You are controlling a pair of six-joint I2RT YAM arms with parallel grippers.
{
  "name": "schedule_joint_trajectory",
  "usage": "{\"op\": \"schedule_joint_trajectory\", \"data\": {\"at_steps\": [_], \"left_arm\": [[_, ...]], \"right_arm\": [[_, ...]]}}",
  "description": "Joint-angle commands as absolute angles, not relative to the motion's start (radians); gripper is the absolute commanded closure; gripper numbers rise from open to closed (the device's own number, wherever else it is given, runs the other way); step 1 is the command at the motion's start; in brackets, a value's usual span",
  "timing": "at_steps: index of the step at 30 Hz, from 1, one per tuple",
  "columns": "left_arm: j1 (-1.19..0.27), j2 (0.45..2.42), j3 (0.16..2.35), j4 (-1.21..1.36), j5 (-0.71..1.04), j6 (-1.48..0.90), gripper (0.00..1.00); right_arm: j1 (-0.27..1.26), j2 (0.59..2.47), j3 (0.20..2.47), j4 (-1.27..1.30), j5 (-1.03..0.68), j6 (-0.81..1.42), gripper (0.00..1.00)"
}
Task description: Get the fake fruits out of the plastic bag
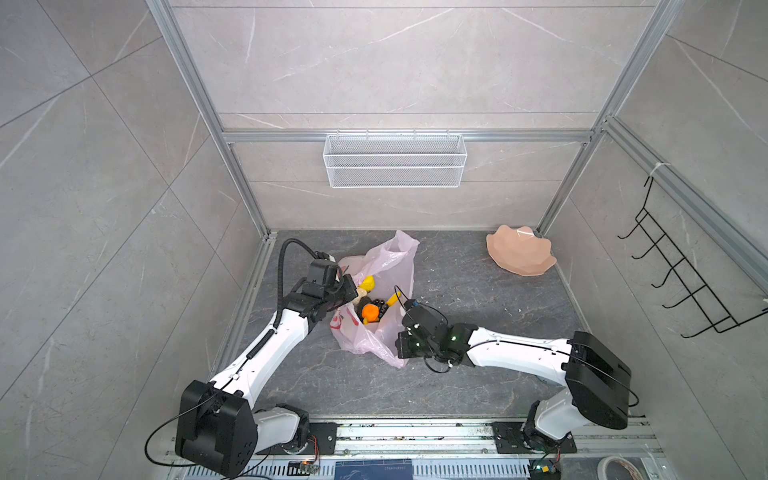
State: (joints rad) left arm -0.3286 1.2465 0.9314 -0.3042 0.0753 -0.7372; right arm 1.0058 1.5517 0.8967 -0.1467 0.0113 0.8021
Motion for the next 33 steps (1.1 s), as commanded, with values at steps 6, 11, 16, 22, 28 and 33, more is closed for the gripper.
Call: {"op": "schedule_joint_trajectory", "data": {"at_steps": [6, 11, 16, 22, 28, 33], "left_arm": [[-0.145, 1.240, 0.764, -0.015, 0.296, -0.923, 1.00], [-0.131, 1.228, 0.794, -0.138, 0.255, -0.867, 1.00], [-0.133, 1.177, 0.826, -0.385, 0.132, -0.820, 0.81], [-0.194, 1.072, 0.810, -0.535, 0.099, -0.816, 0.41], [-0.474, 1.019, 0.864, -0.725, -0.172, -0.949, 0.19], [-0.574, 1.095, 0.851, -0.774, -0.264, -1.076, 0.14]], "right_arm": [[1.011, 1.588, 0.699, 0.076, 0.071, 0.864, 0.99], [1.015, 1.672, 0.713, 0.103, 0.071, 0.869, 1.00], [1.053, 1.710, 0.760, 0.066, 0.099, 0.844, 0.99], [1.108, 1.772, 0.827, 0.026, 0.113, 0.821, 0.99], [1.166, 1.827, 0.892, -0.025, 0.154, 0.801, 0.99], [1.191, 1.848, 0.914, -0.029, 0.166, 0.804, 0.99]]}}
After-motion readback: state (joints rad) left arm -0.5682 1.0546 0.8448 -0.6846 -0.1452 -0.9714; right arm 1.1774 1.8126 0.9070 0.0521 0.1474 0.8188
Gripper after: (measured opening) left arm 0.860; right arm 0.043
